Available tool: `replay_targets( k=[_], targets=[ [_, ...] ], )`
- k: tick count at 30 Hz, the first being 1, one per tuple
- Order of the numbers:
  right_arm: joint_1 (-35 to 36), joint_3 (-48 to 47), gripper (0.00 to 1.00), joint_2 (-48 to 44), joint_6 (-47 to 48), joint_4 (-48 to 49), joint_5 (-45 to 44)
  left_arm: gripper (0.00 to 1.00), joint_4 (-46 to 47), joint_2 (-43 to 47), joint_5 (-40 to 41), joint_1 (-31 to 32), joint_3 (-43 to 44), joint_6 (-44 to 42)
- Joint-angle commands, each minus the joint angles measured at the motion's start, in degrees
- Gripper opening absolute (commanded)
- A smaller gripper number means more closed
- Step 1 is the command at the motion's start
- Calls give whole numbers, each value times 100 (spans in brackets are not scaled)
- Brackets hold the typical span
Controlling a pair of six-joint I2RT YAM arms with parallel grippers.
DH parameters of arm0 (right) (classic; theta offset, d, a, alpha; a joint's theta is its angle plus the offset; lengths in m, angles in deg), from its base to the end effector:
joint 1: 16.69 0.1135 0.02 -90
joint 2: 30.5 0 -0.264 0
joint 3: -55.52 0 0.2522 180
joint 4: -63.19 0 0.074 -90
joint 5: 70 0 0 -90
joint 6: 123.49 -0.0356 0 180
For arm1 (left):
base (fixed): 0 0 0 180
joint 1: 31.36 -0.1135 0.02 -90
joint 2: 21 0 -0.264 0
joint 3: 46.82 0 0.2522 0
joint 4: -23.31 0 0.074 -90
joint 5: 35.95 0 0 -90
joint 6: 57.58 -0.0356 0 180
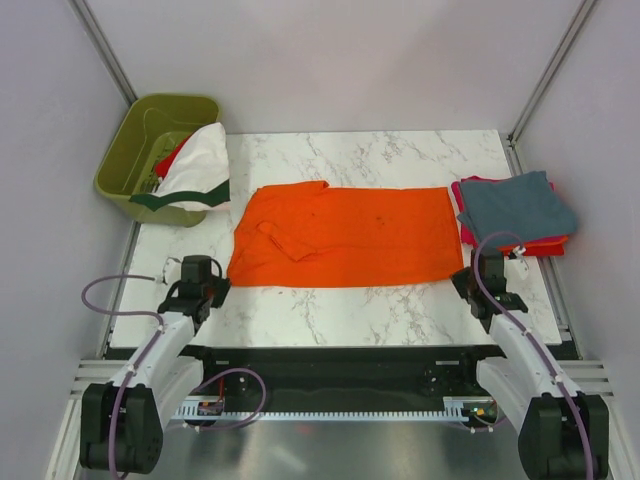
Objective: Fold and stack the t-shirts
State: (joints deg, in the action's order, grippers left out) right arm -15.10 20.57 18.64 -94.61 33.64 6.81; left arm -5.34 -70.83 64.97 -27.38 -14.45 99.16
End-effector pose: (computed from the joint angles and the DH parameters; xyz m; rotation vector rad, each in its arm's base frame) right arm 0.1705 -0.0034 0.1762 1.2533 1.9602 0.2871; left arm 0.1659 -0.0048 0.1610 -1.3212 1.9896 -0.3704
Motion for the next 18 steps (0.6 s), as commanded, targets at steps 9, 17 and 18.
replay_targets(
  k=[9,17,18],
  targets=[
    [-35,-104,0,-213,-14,-135,-157,2,31,377,-99,-39,-52,138],
    [-106,-2045,0,675,153,-327,-158,2,-549,-484,-46,-39,2417,-266],
    [-106,-2465,0,693,171,-476,-166,2,-654,-485,-37,-39,2602,-310]
  ],
)
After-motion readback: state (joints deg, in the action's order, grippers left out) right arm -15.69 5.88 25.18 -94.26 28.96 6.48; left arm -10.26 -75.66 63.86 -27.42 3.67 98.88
